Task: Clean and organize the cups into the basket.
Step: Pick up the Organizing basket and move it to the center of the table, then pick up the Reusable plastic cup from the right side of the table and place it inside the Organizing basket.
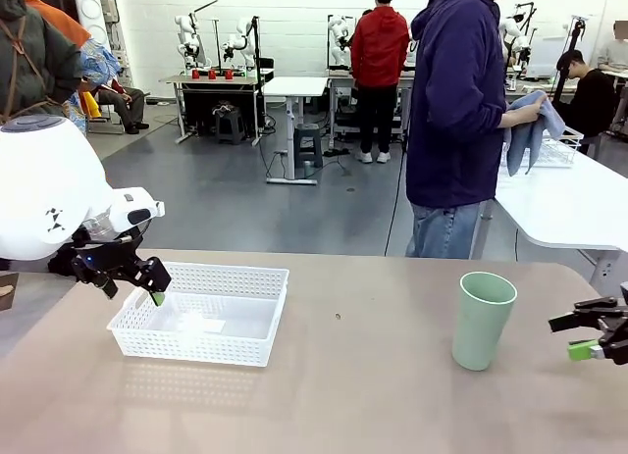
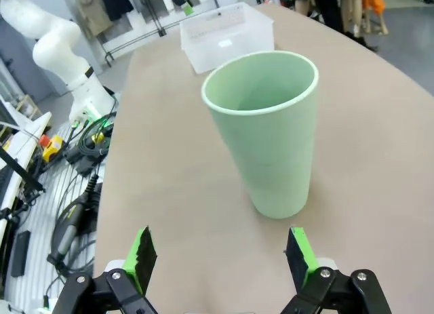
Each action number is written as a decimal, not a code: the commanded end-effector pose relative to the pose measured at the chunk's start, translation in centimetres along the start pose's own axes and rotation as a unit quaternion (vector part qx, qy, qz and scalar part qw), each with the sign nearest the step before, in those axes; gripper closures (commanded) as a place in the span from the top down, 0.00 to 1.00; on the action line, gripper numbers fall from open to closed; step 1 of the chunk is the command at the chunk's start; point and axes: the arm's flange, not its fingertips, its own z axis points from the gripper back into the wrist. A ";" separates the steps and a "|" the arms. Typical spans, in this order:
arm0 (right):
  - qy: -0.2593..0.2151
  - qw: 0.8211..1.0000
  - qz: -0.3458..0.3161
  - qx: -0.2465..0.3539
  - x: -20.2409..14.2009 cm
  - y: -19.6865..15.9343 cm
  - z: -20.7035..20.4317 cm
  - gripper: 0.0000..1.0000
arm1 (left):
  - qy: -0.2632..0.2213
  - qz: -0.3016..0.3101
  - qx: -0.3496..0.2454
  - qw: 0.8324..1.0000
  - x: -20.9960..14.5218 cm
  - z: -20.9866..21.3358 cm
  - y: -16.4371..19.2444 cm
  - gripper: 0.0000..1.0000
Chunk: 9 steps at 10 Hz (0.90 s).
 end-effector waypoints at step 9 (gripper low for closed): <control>-0.008 0.996 0.071 -0.062 0.3 -3.4 -4.4 1.00 | 0.000 0.029 0.037 0.999 0.2 -1.5 1.1 1.00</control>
